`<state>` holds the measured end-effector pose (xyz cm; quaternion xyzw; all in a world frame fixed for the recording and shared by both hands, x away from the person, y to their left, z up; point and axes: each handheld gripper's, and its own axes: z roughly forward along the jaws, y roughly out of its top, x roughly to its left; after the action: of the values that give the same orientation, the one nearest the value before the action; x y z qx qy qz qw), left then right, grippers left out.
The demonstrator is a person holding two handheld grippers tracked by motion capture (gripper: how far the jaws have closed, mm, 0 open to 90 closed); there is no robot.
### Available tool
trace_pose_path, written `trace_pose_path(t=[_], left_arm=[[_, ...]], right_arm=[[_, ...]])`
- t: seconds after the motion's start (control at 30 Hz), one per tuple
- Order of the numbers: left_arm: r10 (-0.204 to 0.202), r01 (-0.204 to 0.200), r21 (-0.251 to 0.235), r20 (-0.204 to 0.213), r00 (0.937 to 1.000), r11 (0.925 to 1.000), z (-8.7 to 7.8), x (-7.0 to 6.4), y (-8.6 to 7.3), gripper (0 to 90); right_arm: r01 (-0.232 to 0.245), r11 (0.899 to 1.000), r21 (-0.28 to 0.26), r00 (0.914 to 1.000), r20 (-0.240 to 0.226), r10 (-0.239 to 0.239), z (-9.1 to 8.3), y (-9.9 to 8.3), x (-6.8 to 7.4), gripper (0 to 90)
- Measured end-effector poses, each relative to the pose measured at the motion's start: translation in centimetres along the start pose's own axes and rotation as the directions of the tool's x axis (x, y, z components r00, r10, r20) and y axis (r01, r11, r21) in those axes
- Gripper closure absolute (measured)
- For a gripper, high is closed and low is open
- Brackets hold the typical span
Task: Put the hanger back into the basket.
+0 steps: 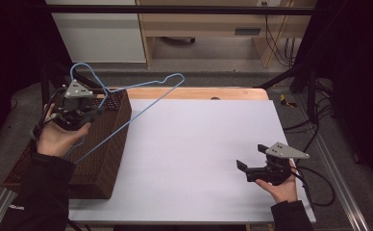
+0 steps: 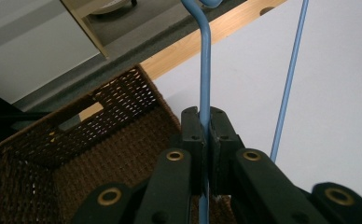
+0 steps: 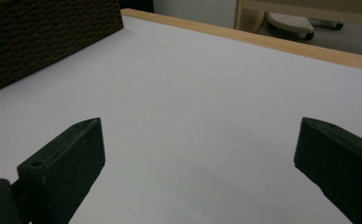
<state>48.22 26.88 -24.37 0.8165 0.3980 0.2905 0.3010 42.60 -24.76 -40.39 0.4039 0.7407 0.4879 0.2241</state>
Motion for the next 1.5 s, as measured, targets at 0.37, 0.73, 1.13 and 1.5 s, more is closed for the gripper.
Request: trace_pose_path(t=[0.37,0.73,1.13,1.5], left_arm=[[-0.028,0.030,0.028,-0.048,0.9984,0.9992,0.0,3.2,-1.9,86.8],[-0.076,0.079,0.040,-0.077,0.9941,0.9960,-0.1,6.0,-4.3,86.8],[-0.105,0.116,0.067,-0.151,0.9830,0.9910,0.0,8.3,-6.7,86.8],[-0.112,0.135,0.112,-0.191,0.9752,0.9845,0.9,9.7,-8.6,86.8]], right_arm=[[0.001,1.000,0.002,1.0000,0.002,-0.001,0.1,0.0,0.0,2.5],[0.000,1.000,0.006,1.0000,0.001,0.000,0.1,-0.1,0.0,2.5],[0.002,1.000,0.008,1.0000,0.005,-0.002,0.1,-0.1,0.0,2.5],[0.003,1.000,0.009,1.0000,0.006,-0.003,0.2,-0.1,0.0,2.4]])
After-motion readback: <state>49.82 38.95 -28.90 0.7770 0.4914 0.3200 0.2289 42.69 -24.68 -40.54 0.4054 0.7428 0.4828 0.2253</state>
